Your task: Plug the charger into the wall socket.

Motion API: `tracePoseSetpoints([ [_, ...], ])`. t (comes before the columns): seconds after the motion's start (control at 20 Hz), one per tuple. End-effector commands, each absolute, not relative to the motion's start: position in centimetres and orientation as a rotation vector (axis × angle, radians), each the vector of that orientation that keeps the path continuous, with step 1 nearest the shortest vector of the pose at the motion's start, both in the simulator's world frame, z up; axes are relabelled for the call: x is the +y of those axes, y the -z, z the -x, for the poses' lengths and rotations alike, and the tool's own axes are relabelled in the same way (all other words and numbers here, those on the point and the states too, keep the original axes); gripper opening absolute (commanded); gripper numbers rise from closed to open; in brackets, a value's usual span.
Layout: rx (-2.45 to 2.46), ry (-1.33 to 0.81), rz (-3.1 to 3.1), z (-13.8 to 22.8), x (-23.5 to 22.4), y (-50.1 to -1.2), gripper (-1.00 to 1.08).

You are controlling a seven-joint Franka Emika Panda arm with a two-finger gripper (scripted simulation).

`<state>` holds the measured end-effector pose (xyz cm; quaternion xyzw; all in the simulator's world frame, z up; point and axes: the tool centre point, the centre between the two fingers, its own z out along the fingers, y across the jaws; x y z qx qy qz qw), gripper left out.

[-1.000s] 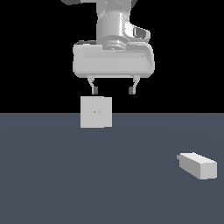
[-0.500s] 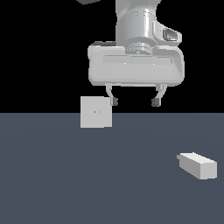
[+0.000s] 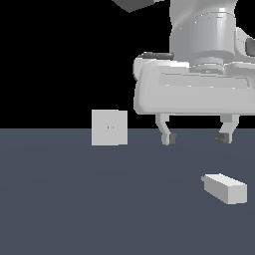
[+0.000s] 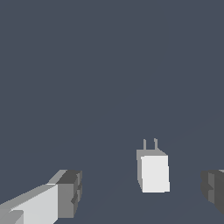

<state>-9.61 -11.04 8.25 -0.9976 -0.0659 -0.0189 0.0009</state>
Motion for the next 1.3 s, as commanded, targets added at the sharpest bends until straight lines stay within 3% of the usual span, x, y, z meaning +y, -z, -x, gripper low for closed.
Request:
tracePoseSetpoints([
  [0.0, -0.228, 0.067, 3.131, 10.3, -12.1, -7.5, 1.00],
  [0.8, -0.258, 0.077, 3.126, 11.3, -14.1, -5.8, 1.00],
  [1.25, -0.260, 0.078, 3.126, 11.4, -14.1, -2.4, 1.00],
])
